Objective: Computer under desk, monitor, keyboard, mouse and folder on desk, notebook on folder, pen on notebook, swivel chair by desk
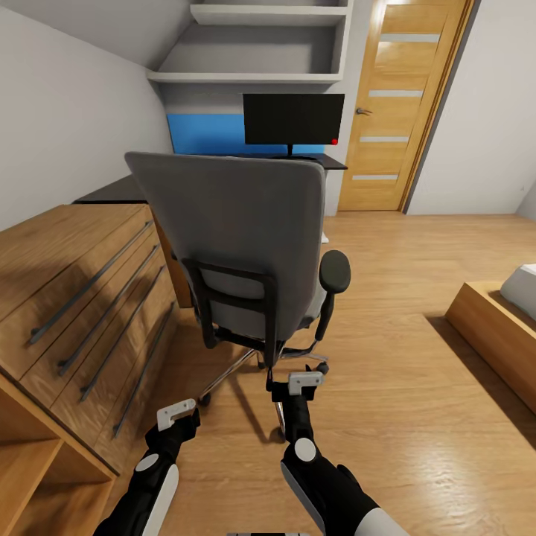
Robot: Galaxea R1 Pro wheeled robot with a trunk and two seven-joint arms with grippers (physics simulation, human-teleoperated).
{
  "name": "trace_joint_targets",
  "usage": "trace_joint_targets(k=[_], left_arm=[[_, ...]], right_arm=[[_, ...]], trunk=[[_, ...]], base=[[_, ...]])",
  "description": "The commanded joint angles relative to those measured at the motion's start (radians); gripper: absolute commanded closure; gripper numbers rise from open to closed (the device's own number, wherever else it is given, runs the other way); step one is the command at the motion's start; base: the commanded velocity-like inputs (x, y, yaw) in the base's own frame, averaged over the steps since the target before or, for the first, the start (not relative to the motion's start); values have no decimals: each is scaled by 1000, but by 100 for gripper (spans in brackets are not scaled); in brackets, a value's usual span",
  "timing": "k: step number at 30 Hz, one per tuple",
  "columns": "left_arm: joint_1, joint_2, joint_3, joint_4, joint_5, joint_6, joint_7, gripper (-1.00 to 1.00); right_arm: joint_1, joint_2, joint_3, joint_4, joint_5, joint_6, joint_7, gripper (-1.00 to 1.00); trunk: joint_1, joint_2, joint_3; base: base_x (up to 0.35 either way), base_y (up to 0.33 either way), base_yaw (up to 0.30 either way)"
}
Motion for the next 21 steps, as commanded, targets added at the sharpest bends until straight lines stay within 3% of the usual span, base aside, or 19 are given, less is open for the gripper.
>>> trace_joint_targets(k=[1, 21], left_arm=[[0, 0, 1, -2, 9, 4, 3, -100], [-1, 0, 1, -2, 9, 4, 3, -100]], right_arm=[[-1, 0, 4, 1, -11, -7, -3, -100], [-1, 0, 9, 0, -8, -7, 35, -100]], trunk=[[0, 0, -1], [0, 0, -1]], base=[[4, 0, 0], [-21, 26, 0]])
